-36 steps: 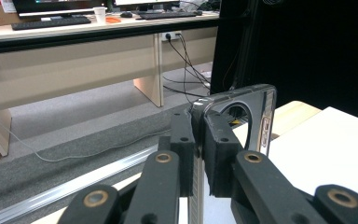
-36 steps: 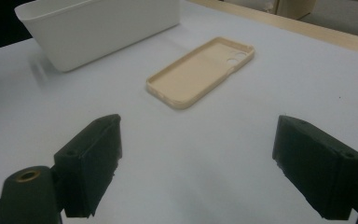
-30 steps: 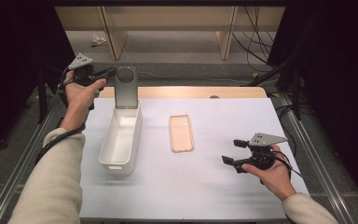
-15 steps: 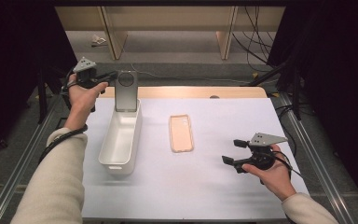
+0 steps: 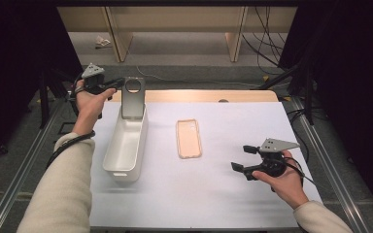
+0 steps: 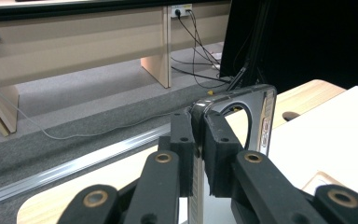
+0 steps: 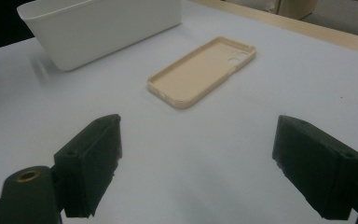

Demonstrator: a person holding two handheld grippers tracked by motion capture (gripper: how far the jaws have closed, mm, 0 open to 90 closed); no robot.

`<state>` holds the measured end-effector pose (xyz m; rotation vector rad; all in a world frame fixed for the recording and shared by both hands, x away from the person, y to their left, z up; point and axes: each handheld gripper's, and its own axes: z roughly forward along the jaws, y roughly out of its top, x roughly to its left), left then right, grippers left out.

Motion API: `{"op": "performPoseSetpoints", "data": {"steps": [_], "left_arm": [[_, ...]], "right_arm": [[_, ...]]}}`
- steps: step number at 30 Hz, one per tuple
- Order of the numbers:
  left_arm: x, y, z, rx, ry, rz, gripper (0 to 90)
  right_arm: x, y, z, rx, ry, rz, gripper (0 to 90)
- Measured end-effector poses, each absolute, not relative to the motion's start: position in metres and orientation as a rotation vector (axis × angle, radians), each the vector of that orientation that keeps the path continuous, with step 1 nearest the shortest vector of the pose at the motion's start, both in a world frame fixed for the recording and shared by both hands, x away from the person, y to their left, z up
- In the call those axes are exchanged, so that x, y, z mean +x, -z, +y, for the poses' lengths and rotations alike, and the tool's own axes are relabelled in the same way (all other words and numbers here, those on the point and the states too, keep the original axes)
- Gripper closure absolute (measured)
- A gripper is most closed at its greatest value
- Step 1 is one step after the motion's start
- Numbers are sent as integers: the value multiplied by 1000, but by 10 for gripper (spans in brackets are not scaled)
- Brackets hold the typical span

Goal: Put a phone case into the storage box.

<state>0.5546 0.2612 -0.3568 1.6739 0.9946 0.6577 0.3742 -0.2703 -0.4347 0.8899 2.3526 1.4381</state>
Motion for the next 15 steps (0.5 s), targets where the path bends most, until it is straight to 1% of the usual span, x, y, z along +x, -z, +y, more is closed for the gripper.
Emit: {"op": "performPoseSetpoints", "data": {"steps": [15], "left_arm": [[560, 371, 264, 1683, -643, 1030, 822]], "right_arm": [[375, 435, -271, 892, -1440, 2355, 166]]}}
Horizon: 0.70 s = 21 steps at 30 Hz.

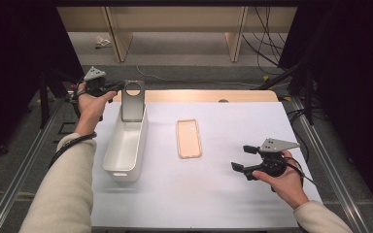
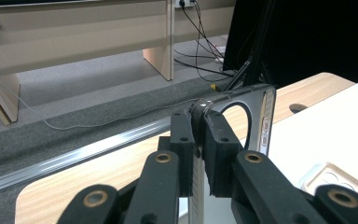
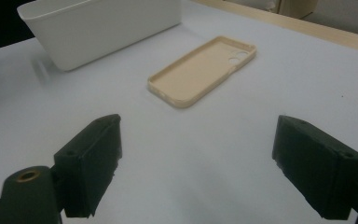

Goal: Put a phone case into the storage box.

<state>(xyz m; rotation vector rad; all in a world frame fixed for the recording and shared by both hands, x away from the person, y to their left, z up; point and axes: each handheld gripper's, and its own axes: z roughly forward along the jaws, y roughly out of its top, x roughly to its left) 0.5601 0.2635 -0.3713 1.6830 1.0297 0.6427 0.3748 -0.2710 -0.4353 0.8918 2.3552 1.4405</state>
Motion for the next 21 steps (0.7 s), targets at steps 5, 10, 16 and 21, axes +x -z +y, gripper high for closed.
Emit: {"op": "performPoseSetpoints", "data": {"steps": [5, 10, 16, 21], "left_arm": [[562, 374, 263, 1692, -642, 1032, 822], [564, 378, 263, 1694, -640, 1042, 821], [564, 380, 264, 1691, -637, 1057, 820], [563, 382, 266, 1702, -632, 1061, 819]], "right_arm": [[375, 435, -271, 892, -1443, 2355, 166], [375, 436, -272, 894, -1439, 2360, 166], [375, 436, -271, 892, -1439, 2362, 166], [375, 436, -271, 892, -1439, 2362, 166]]}}
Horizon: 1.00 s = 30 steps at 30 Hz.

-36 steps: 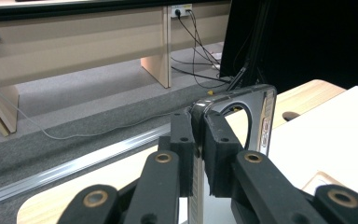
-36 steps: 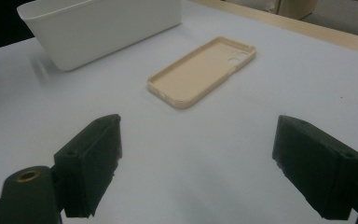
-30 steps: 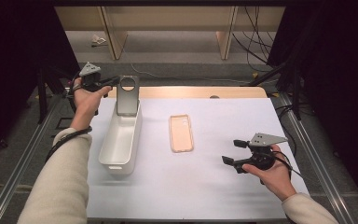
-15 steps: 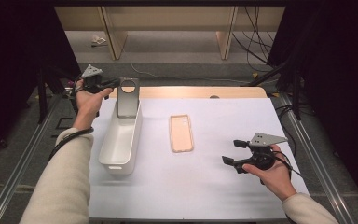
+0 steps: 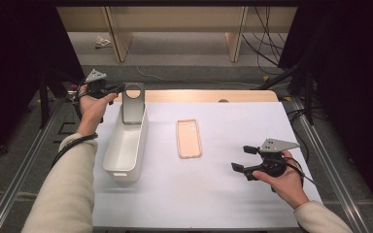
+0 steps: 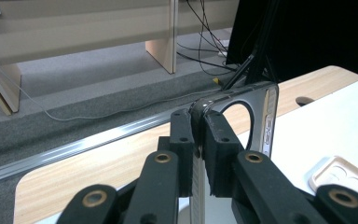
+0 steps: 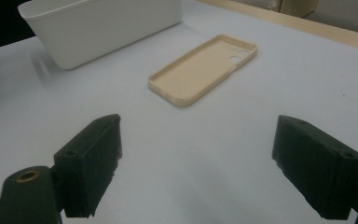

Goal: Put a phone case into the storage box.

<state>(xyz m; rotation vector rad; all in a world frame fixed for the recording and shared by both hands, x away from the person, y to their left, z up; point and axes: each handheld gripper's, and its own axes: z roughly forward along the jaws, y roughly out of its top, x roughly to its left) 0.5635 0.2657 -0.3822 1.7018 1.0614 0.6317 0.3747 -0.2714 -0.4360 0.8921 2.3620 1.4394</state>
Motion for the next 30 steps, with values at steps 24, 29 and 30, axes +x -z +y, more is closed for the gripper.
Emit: {"op": "performPoseSetpoints", "data": {"steps": [24, 29, 30], "left_arm": [[566, 395, 268, 1774, -653, 1135, 767], [566, 395, 268, 1769, -648, 1158, 690], [566, 395, 268, 1772, -643, 1164, 665]], "right_arm": [[375, 437, -271, 890, -1434, 2368, 166], [375, 437, -270, 888, -1437, 2367, 167], [375, 437, -270, 888, -1437, 2367, 166]]}}
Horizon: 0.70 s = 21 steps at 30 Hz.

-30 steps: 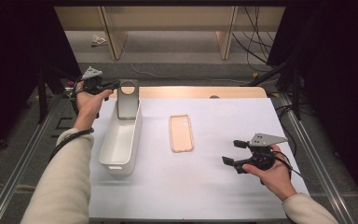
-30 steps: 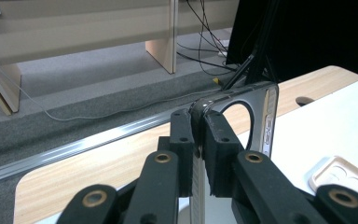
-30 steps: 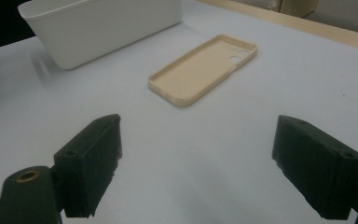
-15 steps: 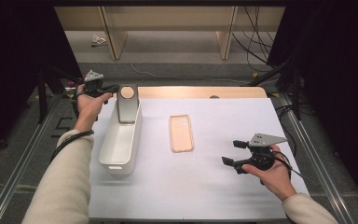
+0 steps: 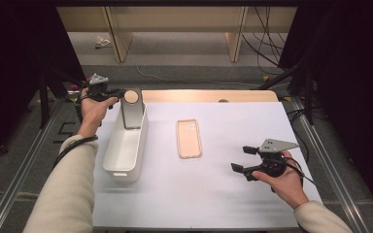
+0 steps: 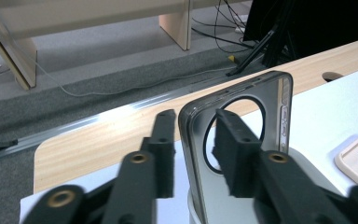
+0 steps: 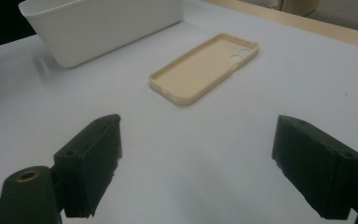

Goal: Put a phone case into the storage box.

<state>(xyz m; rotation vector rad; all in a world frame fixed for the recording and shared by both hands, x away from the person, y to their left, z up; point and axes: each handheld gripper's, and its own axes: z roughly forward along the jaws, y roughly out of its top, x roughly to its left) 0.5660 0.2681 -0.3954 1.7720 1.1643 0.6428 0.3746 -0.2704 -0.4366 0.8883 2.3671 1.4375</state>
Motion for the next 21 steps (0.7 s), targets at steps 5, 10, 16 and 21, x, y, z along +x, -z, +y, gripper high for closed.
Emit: {"op": "performPoseSetpoints", "data": {"steps": [5, 10, 16, 21], "left_arm": [[566, 395, 267, 1759, -622, 1222, 531], [564, 394, 267, 1765, -637, 1254, 361], [557, 389, 268, 1774, -656, 1280, 184], [546, 385, 270, 1787, -665, 1273, 63]], "right_arm": [[375, 437, -270, 887, -1434, 2370, 166], [375, 437, -270, 886, -1434, 2371, 167], [374, 437, -270, 886, -1429, 2373, 166], [374, 437, -269, 885, -1425, 2376, 166]]}}
